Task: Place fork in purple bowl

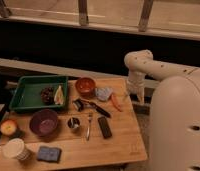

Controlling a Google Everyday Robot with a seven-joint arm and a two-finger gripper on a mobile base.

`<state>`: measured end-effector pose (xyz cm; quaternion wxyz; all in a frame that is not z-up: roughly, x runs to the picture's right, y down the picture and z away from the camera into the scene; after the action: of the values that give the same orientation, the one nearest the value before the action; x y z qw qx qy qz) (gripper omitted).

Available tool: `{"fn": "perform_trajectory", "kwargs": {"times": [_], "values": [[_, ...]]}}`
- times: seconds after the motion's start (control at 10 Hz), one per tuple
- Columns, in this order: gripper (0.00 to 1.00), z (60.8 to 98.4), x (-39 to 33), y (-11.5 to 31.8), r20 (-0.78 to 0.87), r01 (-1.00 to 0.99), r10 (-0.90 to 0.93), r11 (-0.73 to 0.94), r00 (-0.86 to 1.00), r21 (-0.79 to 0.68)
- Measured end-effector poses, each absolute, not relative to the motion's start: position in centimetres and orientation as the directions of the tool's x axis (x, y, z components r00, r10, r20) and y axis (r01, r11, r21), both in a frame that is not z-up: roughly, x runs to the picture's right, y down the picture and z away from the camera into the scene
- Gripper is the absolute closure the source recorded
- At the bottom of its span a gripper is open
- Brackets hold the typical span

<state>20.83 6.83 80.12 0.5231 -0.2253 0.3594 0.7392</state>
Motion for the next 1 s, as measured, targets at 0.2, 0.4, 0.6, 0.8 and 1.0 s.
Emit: {"fn": "perform_trajectory", "kwargs": {"times": [0.2, 0.4, 0.6, 0.8, 1.0], "values": [[0.34, 79.8, 17.5, 7.1, -0.723, -0.956, 0.628, -0.144, -0.288, 0.256], [0.34, 79.7, 13.1, 7.6, -0.741, -0.975, 0.637, -0.097, -0.214, 0.198], [0.34, 79.8, 7.8, 7.9, -0.747, -0.990, 0.651, -0.064, -0.134, 0.122], [0.34, 79.9, 3.3, 8.4, -0.732, -0.997, 0.676, -0.053, -0.079, 0.059], [0.34, 79.4, -0.9, 8.9, -0.702, -0.999, 0.713, -0.036, 0.000, -0.037]]}}
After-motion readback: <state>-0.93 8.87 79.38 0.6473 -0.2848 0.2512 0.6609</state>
